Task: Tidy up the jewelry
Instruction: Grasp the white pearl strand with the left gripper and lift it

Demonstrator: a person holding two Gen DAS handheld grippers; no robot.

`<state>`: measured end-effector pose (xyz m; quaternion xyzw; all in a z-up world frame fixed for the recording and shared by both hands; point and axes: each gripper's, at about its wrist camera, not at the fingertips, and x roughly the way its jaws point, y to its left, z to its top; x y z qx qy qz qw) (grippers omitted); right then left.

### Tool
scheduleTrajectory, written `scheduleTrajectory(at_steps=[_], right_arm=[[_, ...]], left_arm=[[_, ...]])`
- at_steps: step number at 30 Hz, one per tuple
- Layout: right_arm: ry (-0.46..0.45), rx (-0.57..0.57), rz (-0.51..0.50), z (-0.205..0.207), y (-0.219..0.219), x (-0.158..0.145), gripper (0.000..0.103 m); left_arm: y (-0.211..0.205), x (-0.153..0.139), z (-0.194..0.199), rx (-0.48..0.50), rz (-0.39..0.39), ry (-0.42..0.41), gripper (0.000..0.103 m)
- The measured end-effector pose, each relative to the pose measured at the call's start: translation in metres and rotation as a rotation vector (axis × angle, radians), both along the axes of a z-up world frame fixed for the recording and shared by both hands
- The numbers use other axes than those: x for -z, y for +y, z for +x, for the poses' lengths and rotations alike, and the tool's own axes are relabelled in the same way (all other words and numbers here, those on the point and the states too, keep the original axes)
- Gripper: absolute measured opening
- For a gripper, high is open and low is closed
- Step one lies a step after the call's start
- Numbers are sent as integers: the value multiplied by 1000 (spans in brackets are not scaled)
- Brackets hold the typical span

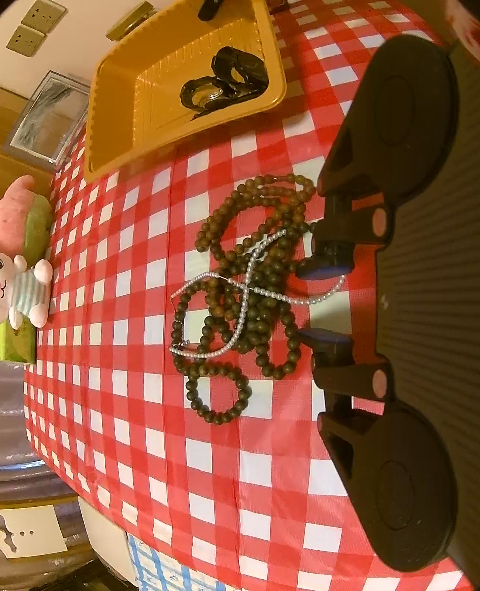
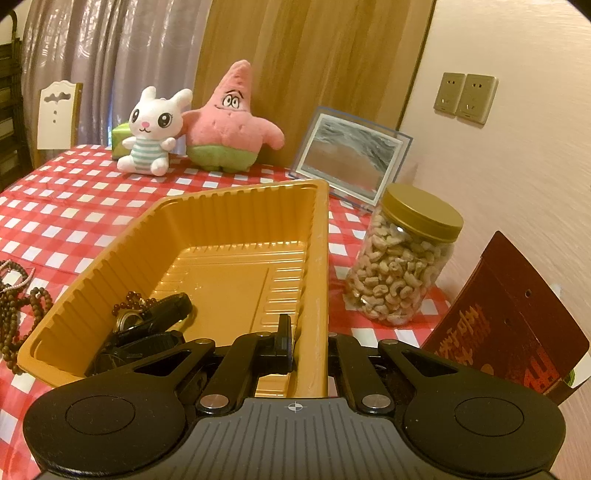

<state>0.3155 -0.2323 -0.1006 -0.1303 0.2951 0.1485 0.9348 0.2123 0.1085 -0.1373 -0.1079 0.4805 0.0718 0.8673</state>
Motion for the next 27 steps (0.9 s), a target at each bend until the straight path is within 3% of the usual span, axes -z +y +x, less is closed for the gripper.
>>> scheduleTrajectory(at_steps=[15, 27], right_arm=[[-1, -3, -1, 0, 0, -1, 4], [-4, -9, 1, 0, 0, -3, 4]], left_arm=[[-1, -2, 3, 7, -34, -11, 2], [1, -54, -15, 14, -70, -131, 2]])
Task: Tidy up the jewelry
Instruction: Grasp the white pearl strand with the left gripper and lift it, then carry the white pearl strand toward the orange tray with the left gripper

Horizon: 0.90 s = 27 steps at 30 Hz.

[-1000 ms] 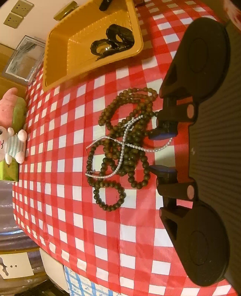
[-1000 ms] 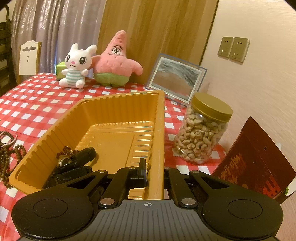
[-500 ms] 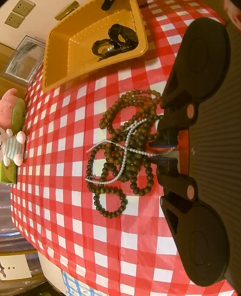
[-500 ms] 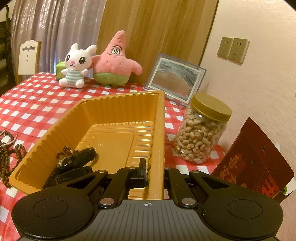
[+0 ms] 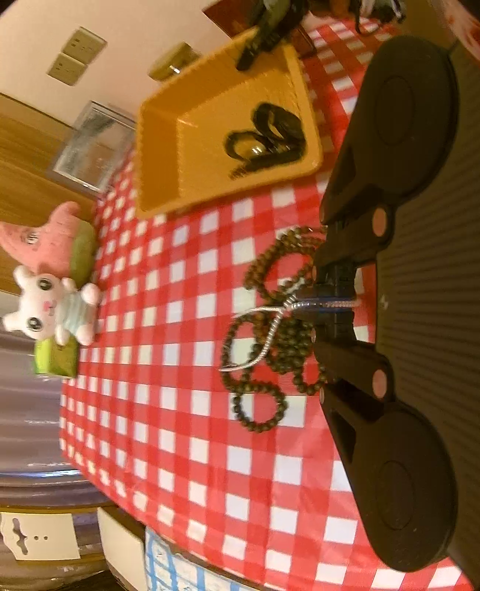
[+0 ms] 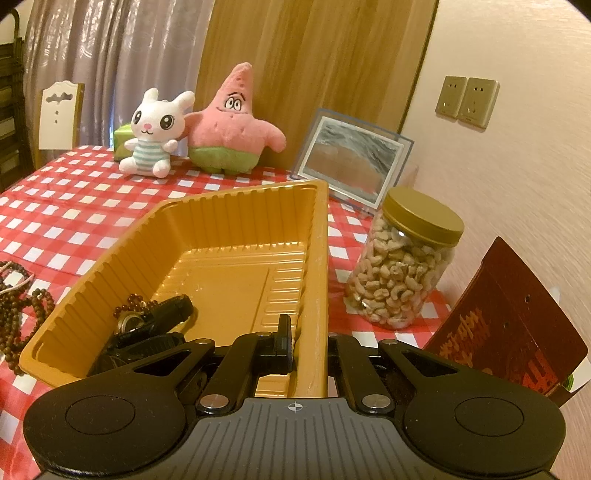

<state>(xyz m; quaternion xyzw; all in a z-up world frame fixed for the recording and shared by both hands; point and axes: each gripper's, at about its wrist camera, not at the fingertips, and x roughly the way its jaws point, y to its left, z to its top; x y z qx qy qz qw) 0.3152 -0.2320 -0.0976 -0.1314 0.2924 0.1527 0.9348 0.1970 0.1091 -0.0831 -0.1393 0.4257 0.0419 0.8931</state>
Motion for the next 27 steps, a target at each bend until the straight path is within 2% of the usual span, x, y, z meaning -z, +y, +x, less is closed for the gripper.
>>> scheduleTrajectory(at_steps=[12, 27], right_arm=[[-6, -5, 11, 1, 0, -1, 4], [-8, -6, 15, 2, 0, -2, 4]], left_arm=[[13, -79, -17, -25, -3, -186, 2], [13, -129, -13, -4, 24, -291, 2]])
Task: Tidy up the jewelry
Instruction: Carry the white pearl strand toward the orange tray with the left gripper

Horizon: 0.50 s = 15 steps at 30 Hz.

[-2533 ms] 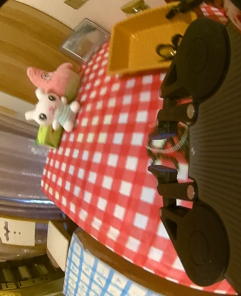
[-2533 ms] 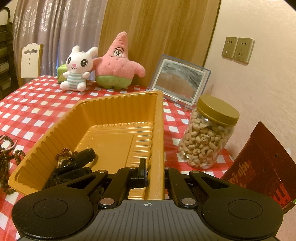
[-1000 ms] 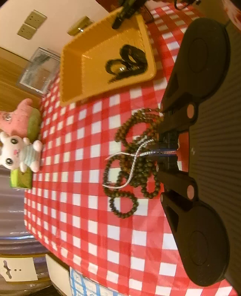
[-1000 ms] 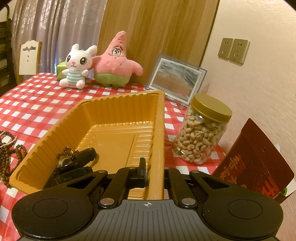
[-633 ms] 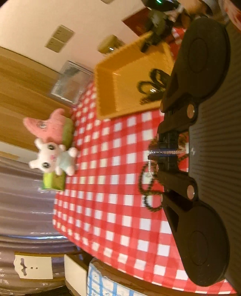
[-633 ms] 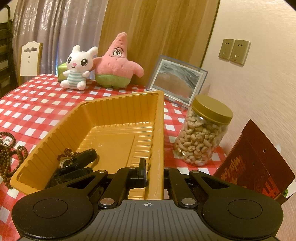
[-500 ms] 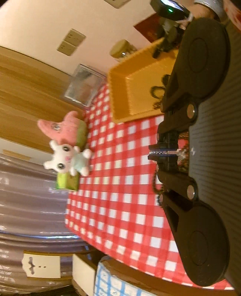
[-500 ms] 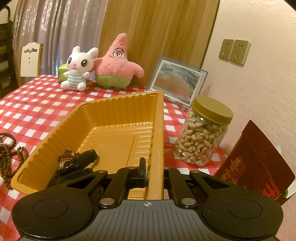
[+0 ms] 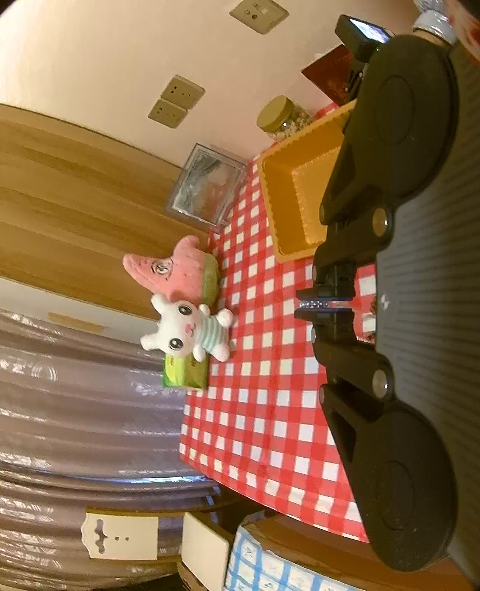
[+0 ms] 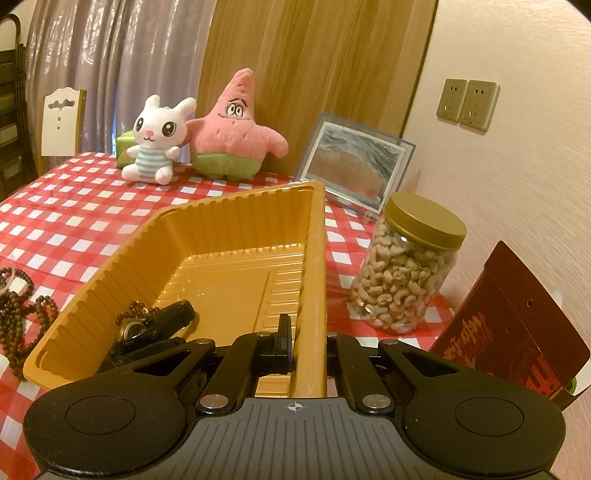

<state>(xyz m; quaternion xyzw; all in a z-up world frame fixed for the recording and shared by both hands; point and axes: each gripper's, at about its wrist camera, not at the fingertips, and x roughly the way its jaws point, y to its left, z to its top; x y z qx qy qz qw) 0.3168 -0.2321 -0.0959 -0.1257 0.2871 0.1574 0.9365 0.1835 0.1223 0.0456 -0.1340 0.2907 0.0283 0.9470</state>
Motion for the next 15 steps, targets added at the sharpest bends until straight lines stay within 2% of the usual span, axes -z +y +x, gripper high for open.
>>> scheduleTrajectory(at_steps=[15], right_arm=[[-3, -4, 13, 1, 0, -2, 4]], left_arm=[[-22, -19, 24, 83, 18, -50, 2]])
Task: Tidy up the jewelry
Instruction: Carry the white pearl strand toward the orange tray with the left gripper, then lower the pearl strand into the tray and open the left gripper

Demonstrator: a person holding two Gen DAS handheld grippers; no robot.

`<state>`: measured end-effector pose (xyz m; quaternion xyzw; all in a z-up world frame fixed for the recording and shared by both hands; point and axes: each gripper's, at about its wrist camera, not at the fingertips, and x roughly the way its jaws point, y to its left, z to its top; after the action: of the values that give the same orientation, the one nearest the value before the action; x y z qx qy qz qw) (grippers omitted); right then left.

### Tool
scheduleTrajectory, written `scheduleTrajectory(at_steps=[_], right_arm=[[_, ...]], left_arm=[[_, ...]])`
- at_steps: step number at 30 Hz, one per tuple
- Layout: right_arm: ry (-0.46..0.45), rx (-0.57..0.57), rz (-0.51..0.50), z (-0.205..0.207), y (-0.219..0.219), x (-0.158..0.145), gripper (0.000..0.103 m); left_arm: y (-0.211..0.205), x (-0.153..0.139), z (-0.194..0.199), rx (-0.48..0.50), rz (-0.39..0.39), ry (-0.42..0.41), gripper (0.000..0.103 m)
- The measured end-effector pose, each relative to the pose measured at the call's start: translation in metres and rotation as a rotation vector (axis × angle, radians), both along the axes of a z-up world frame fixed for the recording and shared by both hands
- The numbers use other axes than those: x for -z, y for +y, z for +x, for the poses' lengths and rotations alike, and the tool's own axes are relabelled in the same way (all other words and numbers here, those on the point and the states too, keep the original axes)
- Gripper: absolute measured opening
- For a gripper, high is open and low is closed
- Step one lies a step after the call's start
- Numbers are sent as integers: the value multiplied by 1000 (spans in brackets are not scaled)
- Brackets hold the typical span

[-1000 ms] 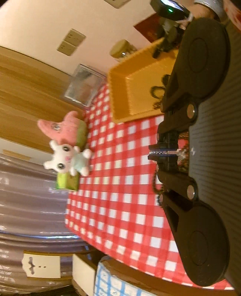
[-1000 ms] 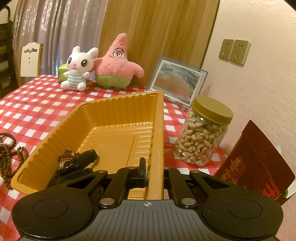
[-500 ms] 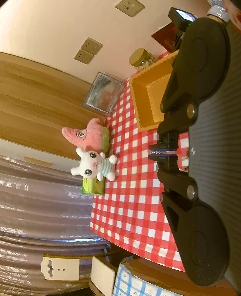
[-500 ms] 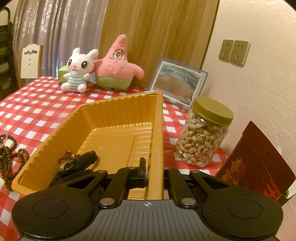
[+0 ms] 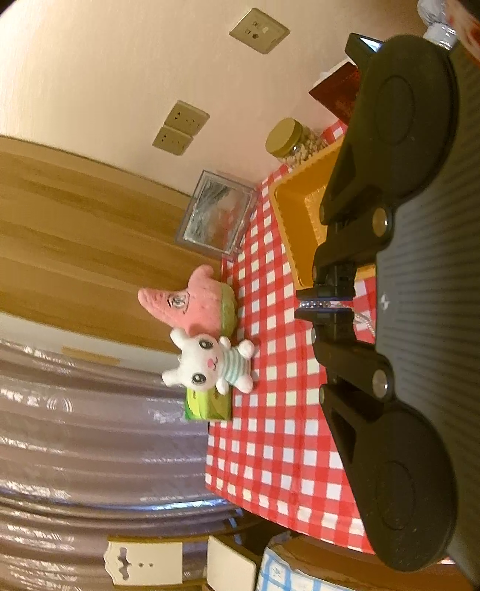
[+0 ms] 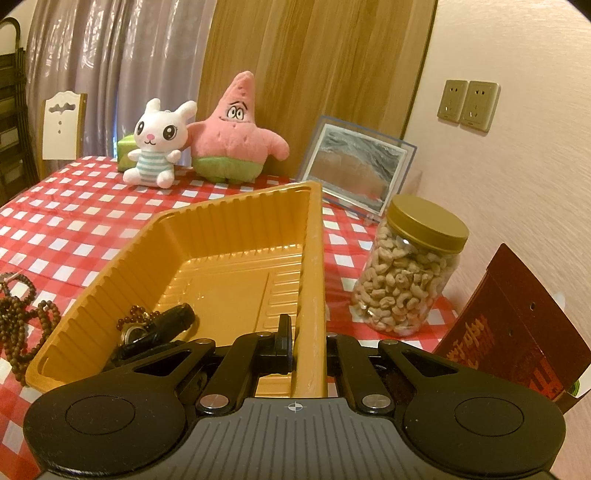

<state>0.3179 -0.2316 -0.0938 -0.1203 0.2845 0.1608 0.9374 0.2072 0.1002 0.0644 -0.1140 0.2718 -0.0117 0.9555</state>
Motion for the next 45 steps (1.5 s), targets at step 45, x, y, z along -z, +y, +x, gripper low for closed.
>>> scheduleTrajectory(at_steps=[45], right_arm=[[11, 9, 4, 2, -1, 5, 4]], left_arm=[[-106, 113, 112, 223, -107, 261, 16]])
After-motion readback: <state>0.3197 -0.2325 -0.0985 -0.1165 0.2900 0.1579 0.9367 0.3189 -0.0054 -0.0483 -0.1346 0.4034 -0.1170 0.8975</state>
